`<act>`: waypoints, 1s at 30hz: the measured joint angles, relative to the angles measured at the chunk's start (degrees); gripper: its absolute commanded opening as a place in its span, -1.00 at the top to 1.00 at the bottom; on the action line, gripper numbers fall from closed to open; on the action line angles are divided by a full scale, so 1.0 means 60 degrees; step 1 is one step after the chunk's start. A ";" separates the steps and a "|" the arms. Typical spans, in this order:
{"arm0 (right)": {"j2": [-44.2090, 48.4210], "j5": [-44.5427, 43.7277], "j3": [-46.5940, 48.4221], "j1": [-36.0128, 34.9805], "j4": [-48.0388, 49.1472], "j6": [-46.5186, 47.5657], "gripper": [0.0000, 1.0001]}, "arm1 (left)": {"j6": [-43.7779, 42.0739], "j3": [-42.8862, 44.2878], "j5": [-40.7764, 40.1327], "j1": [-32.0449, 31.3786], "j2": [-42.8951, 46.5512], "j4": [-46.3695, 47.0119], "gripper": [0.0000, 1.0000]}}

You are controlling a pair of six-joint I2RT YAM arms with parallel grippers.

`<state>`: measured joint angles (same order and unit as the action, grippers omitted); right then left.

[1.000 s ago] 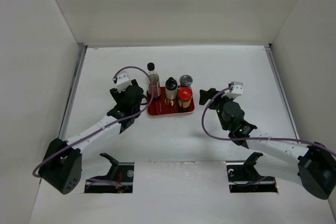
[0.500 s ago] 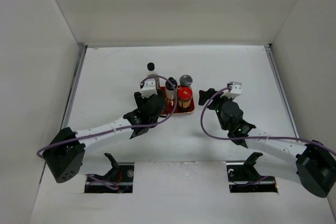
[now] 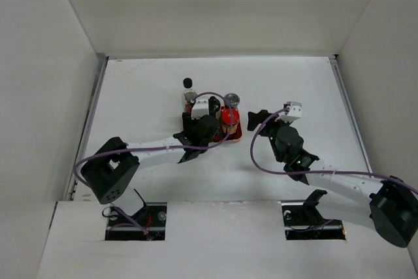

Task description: Organize the condiment bottles

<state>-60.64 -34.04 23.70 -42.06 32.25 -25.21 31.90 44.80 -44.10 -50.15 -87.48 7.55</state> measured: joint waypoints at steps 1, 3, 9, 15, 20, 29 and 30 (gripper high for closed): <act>0.0000 0.0000 0.0000 0.0000 0.0000 -0.0004 -0.94 | 0.0015 0.0000 0.0036 0.0018 -0.0120 -0.0004 0.39; 0.0000 0.0000 0.0000 0.0000 -0.0004 -0.0004 -0.95 | 0.0022 0.0007 0.0015 0.0040 -0.0284 0.0087 0.32; 0.0004 0.0000 0.0000 0.0000 0.0000 -0.0004 -1.00 | 0.0127 0.0007 0.0055 0.0040 -0.0288 0.0208 -0.67; 0.0004 -0.0066 0.0000 0.0000 -0.0004 0.0000 -1.00 | 0.0168 -0.0175 -0.0073 -0.0047 0.0896 0.0342 -1.00; 0.0011 -0.0382 0.0000 0.0000 -0.0007 0.0036 -1.00 | 0.0015 -0.0408 -0.0397 -0.0189 0.2863 0.0353 -1.00; -0.0004 -0.0801 0.0004 0.0000 -0.0073 0.0058 -1.00 | 0.0168 -0.1854 0.0011 0.0630 0.5552 0.0011 -1.00; -0.0033 -0.0827 0.0004 0.0000 -0.0080 0.0058 -1.00 | 0.0251 -0.1920 0.0120 0.0845 0.5730 -0.0291 -1.00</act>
<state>-60.84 -39.00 23.73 -42.06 31.77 -24.86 33.41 33.28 -43.38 -45.08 -53.10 5.80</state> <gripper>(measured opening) 0.998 0.997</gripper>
